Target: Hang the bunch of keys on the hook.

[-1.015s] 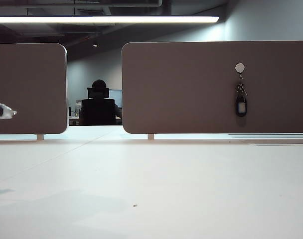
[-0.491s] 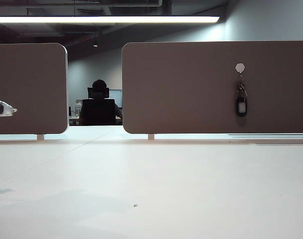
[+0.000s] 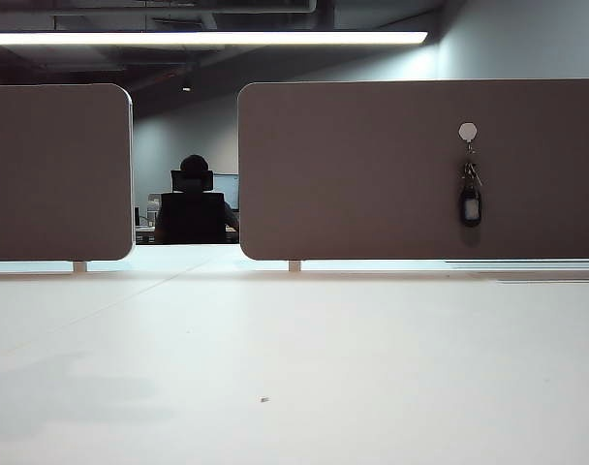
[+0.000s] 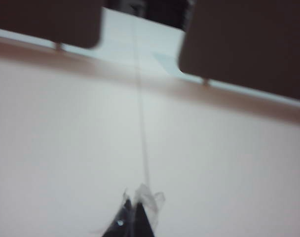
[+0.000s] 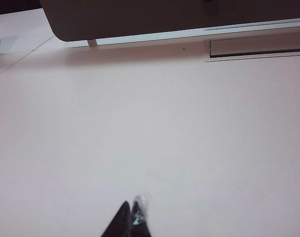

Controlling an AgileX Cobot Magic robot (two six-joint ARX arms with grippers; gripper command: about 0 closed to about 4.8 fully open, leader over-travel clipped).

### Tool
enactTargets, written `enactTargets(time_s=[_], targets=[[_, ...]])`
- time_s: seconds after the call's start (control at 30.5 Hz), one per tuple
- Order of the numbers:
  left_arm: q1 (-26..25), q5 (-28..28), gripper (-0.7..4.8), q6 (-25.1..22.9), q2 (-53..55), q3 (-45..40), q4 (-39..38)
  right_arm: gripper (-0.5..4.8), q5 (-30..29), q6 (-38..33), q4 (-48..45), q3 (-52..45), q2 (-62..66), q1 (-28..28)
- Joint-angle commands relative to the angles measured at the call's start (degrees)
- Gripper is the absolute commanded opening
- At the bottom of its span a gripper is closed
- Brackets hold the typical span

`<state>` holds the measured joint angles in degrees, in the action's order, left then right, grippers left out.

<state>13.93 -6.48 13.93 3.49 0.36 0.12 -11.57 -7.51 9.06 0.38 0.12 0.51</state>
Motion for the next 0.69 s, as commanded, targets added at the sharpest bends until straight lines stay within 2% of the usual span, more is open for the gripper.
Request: enactTargets(time_s=[0.03, 0.29, 0.69], targets=[[-5.2, 0.1, -0.05, 0.0, -3.5, 0.1, 0.7, 0.01, -0.1, -0.2, -0.3, -0.2, 0.0, 0.0], [-12.8, 0.1, -0.05, 0.0, -3.2, 0.1, 2.0, 0.01, -0.1, -0.2, -0.3, -0.2, 0.0, -0.1], [-13.6, 0.1, -0.05, 0.0, -3.2, 0.1, 2.1, 0.01, 0.1, -0.2, -0.3, -0.2, 0.0, -0.4]])
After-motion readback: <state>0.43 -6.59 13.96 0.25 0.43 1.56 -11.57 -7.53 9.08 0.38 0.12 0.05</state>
